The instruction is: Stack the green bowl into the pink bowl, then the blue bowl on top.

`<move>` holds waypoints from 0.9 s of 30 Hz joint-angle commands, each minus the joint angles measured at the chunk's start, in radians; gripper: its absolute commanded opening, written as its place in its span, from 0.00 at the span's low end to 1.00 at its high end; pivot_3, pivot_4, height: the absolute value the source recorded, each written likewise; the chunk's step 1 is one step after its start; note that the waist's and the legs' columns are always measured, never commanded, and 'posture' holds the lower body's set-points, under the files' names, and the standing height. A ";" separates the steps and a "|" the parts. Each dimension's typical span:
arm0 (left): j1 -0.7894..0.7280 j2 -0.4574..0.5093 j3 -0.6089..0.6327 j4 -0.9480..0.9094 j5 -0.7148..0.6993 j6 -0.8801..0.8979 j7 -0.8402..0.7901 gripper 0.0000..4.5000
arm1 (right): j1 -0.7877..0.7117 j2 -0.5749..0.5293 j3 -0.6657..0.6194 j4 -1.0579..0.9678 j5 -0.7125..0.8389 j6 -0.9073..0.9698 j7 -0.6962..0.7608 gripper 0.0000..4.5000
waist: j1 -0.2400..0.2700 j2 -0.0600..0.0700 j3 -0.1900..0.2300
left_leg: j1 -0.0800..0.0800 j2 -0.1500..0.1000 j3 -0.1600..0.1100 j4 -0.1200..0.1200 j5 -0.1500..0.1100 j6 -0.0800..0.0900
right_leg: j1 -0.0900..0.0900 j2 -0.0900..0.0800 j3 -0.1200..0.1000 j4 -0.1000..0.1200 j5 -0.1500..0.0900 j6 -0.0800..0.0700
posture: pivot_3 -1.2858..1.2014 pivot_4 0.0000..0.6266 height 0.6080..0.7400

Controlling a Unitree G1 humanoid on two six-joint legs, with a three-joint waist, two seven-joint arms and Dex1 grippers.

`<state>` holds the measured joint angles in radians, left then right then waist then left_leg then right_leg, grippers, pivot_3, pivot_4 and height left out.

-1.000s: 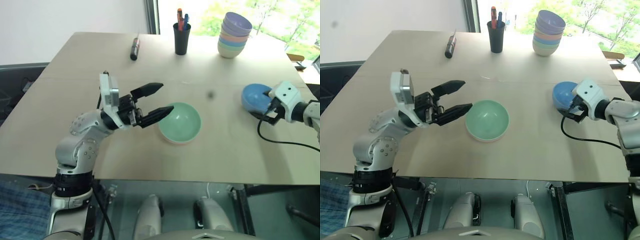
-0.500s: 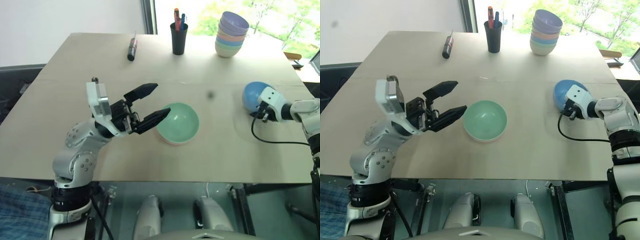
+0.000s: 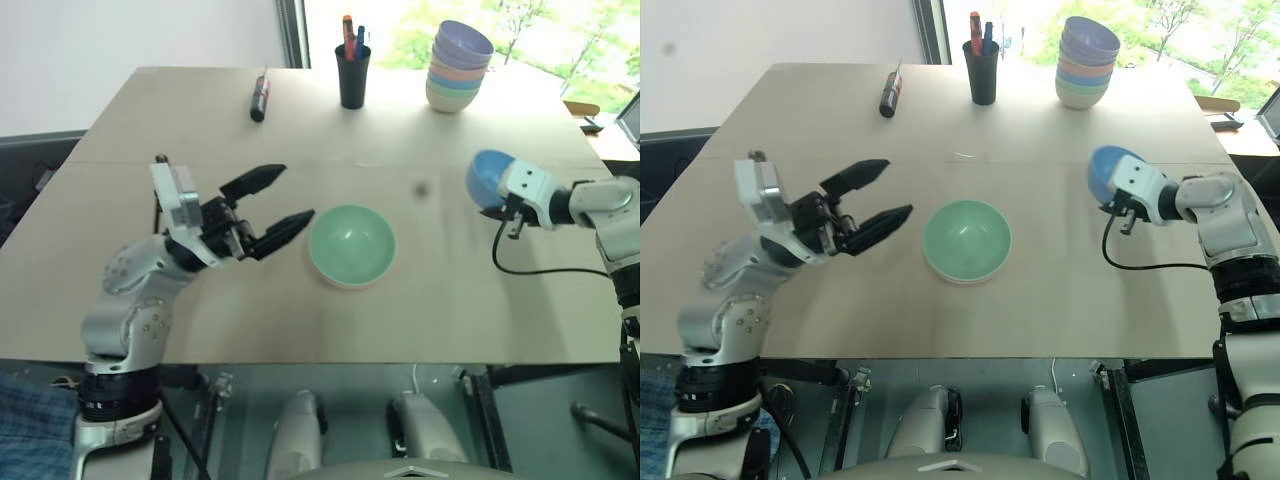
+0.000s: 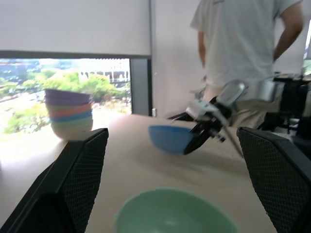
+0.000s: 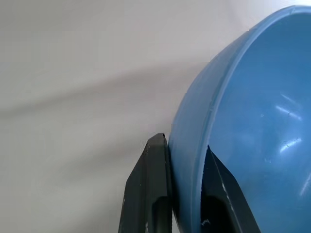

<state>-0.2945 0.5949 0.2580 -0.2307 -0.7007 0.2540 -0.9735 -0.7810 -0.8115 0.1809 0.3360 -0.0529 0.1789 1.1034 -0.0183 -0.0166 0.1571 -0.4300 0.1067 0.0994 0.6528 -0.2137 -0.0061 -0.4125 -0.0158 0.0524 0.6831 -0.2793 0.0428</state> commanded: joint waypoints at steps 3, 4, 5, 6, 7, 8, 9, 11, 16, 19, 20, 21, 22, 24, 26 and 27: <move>0.025 0.070 0.057 0.088 0.063 -0.067 -0.041 1.00 | 0.029 0.000 -0.008 -0.438 0.075 0.201 0.034 0.01 | 0.007 0.000 0.000 | -0.001 0.000 0.000 0.000 0.000 0.000 | 0.000 0.000 -0.001 -0.002 0.000 0.000 | 0.52 0.24 1.00; 0.035 0.079 0.061 0.111 0.075 -0.082 -0.052 1.00 | 0.033 0.009 0.006 -0.509 0.087 0.230 0.039 0.01 | 0.007 0.000 0.000 | -0.001 0.000 0.000 -0.001 0.000 0.000 | 0.000 0.000 -0.001 -0.002 0.000 0.000 | 0.52 0.24 1.00; 0.042 0.086 0.065 0.128 0.082 -0.091 -0.059 1.00 | 0.037 0.017 0.018 -0.564 0.097 0.252 0.043 0.01 | 0.009 0.000 0.000 | -0.001 0.000 0.000 -0.001 0.000 0.000 | 0.000 -0.001 -0.001 -0.002 0.000 0.000 | 0.52 0.24 1.00; 0.048 0.091 0.069 0.146 0.089 -0.100 -0.066 1.00 | 0.038 0.024 0.033 -0.615 0.106 0.268 0.049 0.01 | 0.008 0.000 0.000 | -0.002 0.000 0.000 0.000 -0.001 0.001 | 0.000 -0.001 -0.001 -0.002 0.000 0.000 | 0.52 0.24 1.00; 0.052 0.095 0.071 0.161 0.095 -0.111 -0.074 1.00 | 0.038 0.031 0.047 -0.659 0.112 0.284 0.053 0.01 | 0.008 0.000 0.000 | -0.001 0.000 0.000 0.000 -0.001 0.002 | 0.000 -0.001 -0.001 -0.002 0.000 0.000 | 0.52 0.24 1.00; 0.057 0.100 0.073 0.176 0.100 -0.121 -0.083 1.00 | 0.037 0.039 0.063 -0.706 0.123 0.310 0.057 0.01 | 0.008 0.000 0.000 | -0.001 0.000 0.000 0.000 -0.001 0.002 | -0.001 -0.001 -0.001 -0.002 0.000 0.000 | 0.52 0.24 1.00; 0.059 0.103 0.076 0.186 0.103 -0.126 -0.088 1.00 | 0.034 0.047 0.077 -0.748 0.134 0.337 0.058 0.01 | 0.009 0.000 0.000 | -0.002 0.000 0.000 0.000 -0.001 0.002 | -0.001 -0.001 -0.002 -0.002 0.000 0.000 | 0.52 0.24 1.00; 0.065 0.111 0.082 0.205 0.108 -0.131 -0.096 1.00 | 0.025 0.061 0.103 -0.804 0.142 0.371 0.054 0.01 | 0.011 -0.001 0.000 | -0.002 0.000 0.000 0.000 -0.001 0.002 | 0.000 -0.001 -0.002 -0.001 0.000 0.000 | 0.52 0.24 1.00; 0.073 0.126 0.088 0.251 0.123 -0.158 -0.121 1.00 | 0.002 0.086 0.187 -0.882 0.110 0.454 0.020 0.01 | 0.009 -0.001 0.000 | -0.002 0.000 0.000 0.000 -0.001 0.002 | -0.001 -0.001 -0.002 -0.001 0.000 -0.001 | 0.52 0.24 1.00; 0.072 0.130 0.090 0.264 0.126 -0.163 -0.128 1.00 | -0.017 0.110 0.239 -0.894 0.075 0.451 -0.002 0.01 | 0.007 -0.001 0.000 | -0.002 0.000 0.000 0.000 -0.001 0.002 | -0.001 -0.001 -0.002 -0.001 0.000 -0.001 | 0.52 0.24 1.00; 0.071 0.130 0.090 0.267 0.126 -0.164 -0.129 1.00 | -0.025 0.118 0.255 -0.894 0.062 0.452 -0.010 0.01 | 0.007 -0.001 0.000 | -0.002 0.000 0.000 0.000 -0.001 0.002 | -0.001 -0.001 -0.002 -0.001 0.000 -0.001 | 0.52 0.24 1.00; 0.071 0.131 0.090 0.271 0.127 -0.166 -0.131 1.00 | -0.034 0.126 0.269 -0.894 0.051 0.457 -0.016 0.09 | 0.007 -0.001 0.000 | -0.002 0.000 0.000 0.000 -0.001 0.002 | -0.001 -0.001 -0.002 -0.001 0.000 -0.001 | 0.52 0.24 1.00; 0.071 0.132 0.090 0.274 0.128 -0.168 -0.135 1.00 | -0.044 0.131 0.283 -0.894 0.040 0.460 -0.019 0.14 | 0.007 -0.001 0.000 | -0.002 0.000 0.000 0.000 -0.001 0.002 | -0.001 -0.001 -0.002 0.000 0.000 -0.001 | 0.52 0.24 1.00; 0.070 0.132 0.089 0.276 0.128 -0.170 -0.137 1.00 | -0.062 0.132 0.301 -0.893 0.028 0.470 -0.013 0.26 | 0.007 -0.001 0.000 | -0.002 0.000 0.000 0.000 -0.001 0.002 | -0.001 -0.001 -0.002 0.000 0.000 -0.001 | 0.52 0.24 1.00; 0.067 0.132 0.086 0.282 0.130 -0.173 -0.140 1.00 | -0.078 0.131 0.302 -0.889 0.024 0.477 -0.009 0.39 | 0.007 -0.001 -0.001 | -0.002 0.000 0.000 0.000 -0.001 0.002 | -0.001 -0.001 -0.002 -0.001 0.000 -0.001 | 0.52 0.24 1.00; 0.065 0.132 0.085 0.286 0.131 -0.176 -0.142 1.00 | -0.081 0.136 0.294 -0.889 0.025 0.480 -0.018 0.47 | 0.008 -0.001 -0.001 | -0.002 0.000 0.000 0.000 -0.001 0.002 | -0.001 -0.001 -0.002 0.000 0.000 -0.001 | 0.52 0.24 1.00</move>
<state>-0.2222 0.7092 0.3147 0.0541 -0.5709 0.0999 -1.1086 -0.8303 -0.6790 0.4969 -0.5264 -0.0193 0.6522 1.0976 -0.0107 -0.0179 0.1565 -0.4318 0.1071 0.0994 0.6528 -0.2152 -0.0038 -0.4139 -0.0165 0.0503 0.6826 -0.2796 0.0421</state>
